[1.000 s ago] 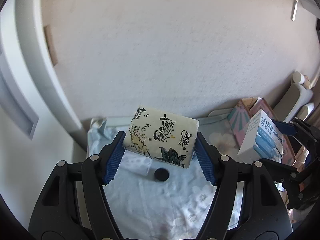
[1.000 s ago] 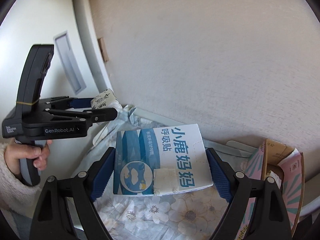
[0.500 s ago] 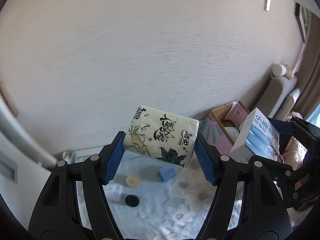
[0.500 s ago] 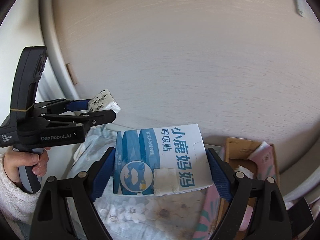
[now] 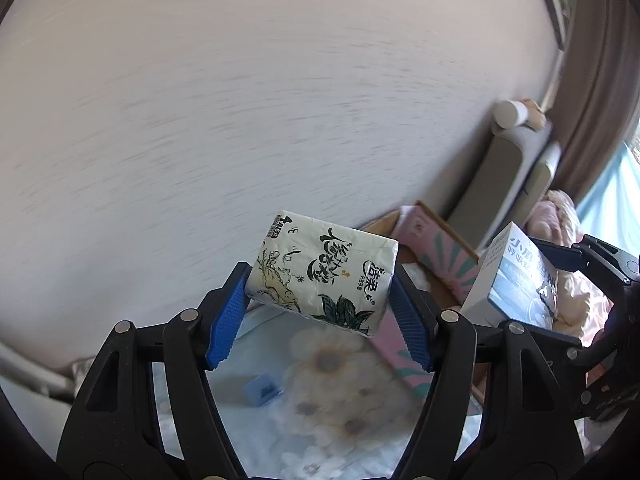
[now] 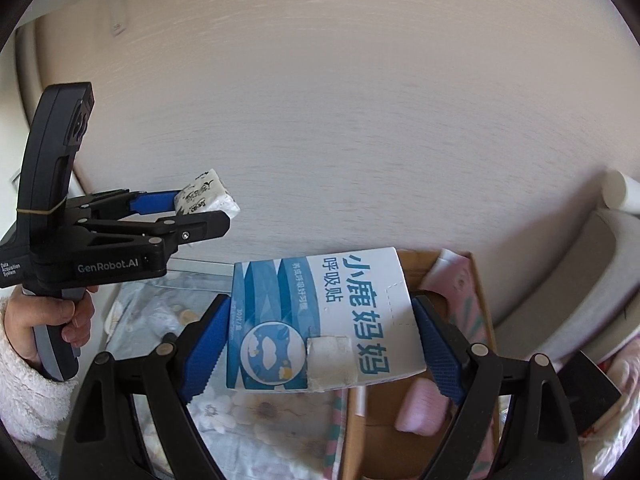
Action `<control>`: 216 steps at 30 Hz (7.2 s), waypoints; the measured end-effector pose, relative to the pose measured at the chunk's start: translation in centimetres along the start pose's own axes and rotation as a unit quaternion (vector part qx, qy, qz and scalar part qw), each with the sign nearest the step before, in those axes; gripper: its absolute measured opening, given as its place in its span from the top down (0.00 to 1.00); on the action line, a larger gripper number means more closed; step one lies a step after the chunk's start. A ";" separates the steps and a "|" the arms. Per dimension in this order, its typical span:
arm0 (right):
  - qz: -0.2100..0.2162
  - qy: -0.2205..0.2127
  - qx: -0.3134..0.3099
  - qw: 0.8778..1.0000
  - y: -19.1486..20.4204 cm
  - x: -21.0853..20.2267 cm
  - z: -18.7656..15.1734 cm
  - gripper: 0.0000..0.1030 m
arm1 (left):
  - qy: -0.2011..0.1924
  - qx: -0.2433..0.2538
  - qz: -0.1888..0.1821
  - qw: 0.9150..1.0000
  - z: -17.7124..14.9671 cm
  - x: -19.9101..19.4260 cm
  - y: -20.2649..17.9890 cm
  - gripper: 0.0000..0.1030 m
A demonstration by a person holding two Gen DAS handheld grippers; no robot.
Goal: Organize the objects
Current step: 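Carry the tissue pack and printed box in both grippers over the cardboard box, then open both grippers to drop the tissue pack and printed box inside, then move both tools back over the remaining items on the bed, then grasp the clear floss-pick tray with the left gripper while the right grasps the cream jar, then carry the clear tray and cream jar in both grippers over the cardboard box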
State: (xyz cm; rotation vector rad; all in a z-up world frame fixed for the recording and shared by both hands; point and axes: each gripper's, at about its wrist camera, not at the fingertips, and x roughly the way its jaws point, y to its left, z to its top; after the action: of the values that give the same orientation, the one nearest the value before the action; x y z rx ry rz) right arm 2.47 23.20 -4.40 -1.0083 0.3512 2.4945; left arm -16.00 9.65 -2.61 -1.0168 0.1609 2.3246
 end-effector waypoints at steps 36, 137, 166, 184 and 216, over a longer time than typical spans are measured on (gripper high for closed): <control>-0.062 0.126 0.132 0.981 -11.4 5.6 -9.8 0.17 | 0.175 0.146 -0.096 0.969 -1.3 25.3 -17.9 0.36; 0.147 0.071 -0.122 0.979 16.3 10.4 0.2 0.00 | 0.077 -0.215 0.147 0.962 -19.7 -7.4 16.3 0.02; 0.158 0.223 -0.211 0.938 20.7 26.4 -4.7 0.37 | 0.180 -0.141 0.119 0.966 -25.4 7.2 18.5 0.08; 0.179 0.257 -0.216 0.925 21.6 28.7 -5.2 0.58 | 0.178 -0.084 0.107 0.975 -24.8 9.1 17.9 0.23; 0.172 0.189 -0.206 0.945 21.3 20.5 0.7 0.69 | 0.113 -0.111 0.098 0.983 -18.7 1.7 17.3 0.24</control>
State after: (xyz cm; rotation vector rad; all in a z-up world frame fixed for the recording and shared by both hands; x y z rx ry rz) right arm -21.30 10.72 -16.82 -1.7391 0.1202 2.7381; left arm -14.82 -9.93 -18.93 -1.4345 0.0947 2.4379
